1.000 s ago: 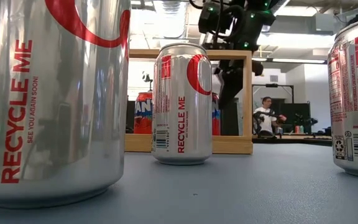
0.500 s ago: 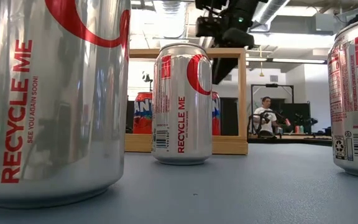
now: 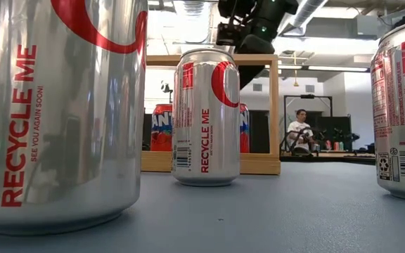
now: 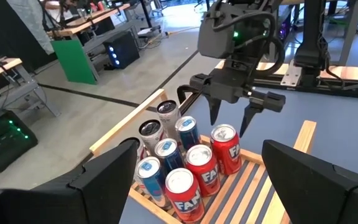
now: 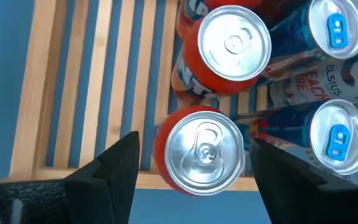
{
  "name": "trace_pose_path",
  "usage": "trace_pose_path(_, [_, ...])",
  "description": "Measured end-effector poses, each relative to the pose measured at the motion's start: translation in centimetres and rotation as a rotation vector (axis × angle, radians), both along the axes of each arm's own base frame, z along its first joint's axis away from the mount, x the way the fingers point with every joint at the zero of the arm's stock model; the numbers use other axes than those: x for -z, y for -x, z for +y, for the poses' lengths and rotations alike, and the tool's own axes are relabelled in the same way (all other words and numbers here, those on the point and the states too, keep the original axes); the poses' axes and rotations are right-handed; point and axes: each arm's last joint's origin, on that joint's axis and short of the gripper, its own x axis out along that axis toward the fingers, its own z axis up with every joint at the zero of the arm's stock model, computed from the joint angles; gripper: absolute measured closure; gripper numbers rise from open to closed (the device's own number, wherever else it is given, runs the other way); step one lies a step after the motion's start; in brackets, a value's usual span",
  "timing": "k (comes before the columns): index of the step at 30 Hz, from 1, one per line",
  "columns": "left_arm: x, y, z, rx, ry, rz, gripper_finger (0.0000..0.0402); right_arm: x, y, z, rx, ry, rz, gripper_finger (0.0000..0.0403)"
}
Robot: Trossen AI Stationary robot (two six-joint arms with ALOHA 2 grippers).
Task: Place canned beverage on shelf
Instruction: Put the orange soda can on the shelf aligned with the other orange soda cans
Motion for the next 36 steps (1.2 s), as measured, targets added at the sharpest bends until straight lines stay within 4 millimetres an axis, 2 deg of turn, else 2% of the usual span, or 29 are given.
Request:
trace_pose_path(6, [0.0, 0.0, 0.0, 0.000, 0.000, 0.000, 0.0068, 0.0, -0.2, -0.1, 0.007, -0.006, -0.023, 0.0127])
trace_pose_path(13, [0.0, 0.0, 0.0, 0.000, -0.001, 0.002, 0.0068, 2.4, -1.2, -0.6, 0.010, -0.030, 0.015, 0.0127])
trace_pose_path(29, [0.0, 0.0, 0.0, -0.001, -0.005, 0.006, 0.0068, 2.2, -1.0, -0.7, 0.011, 0.005, 0.029, 0.0127])
trace_pose_path(34, [0.0, 0.0, 0.0, 0.000, -0.005, 0.006, 0.0068, 2.1, -1.1, 0.1, -0.026, 0.026, 0.037, 0.0127])
trace_pose_path(36, [0.0, 0.0, 0.0, 0.000, -0.005, 0.006, 0.0068, 1.5, -0.7, 0.4, -0.034, 0.051, 0.039, 0.0127])
